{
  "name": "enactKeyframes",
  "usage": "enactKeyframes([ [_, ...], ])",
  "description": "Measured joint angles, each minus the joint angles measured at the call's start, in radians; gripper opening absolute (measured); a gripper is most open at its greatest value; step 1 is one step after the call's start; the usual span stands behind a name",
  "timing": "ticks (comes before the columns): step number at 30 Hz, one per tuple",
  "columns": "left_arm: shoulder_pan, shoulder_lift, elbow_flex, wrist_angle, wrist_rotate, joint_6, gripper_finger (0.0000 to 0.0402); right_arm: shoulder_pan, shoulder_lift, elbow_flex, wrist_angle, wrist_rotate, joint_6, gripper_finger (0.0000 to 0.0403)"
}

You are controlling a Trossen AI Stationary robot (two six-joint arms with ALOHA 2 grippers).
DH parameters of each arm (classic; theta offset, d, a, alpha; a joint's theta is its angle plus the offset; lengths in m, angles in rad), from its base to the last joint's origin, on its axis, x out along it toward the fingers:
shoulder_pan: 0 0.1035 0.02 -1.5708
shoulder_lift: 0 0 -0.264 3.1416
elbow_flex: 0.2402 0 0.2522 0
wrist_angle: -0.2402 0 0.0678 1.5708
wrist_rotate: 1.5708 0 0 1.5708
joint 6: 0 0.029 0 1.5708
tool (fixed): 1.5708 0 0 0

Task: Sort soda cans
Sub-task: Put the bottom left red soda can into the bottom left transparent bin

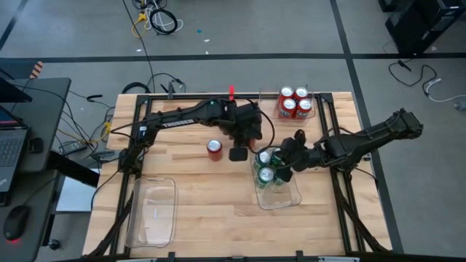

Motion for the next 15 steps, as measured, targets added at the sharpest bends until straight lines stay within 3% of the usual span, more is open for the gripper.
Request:
enactKeyframes([
  [8, -0.014, 0.000, 0.000, 0.108, -0.010, -0.021, 0.0022, -0.006, 0.000, -0.006, 0.153, 0.053, -0.241, 0.0000],
  [15, -0.038, -0.001, 0.000, 0.171, -0.026, -0.018, 0.0021, -0.007, 0.000, -0.085, 0.411, 0.012, -0.406, 0.0000],
])
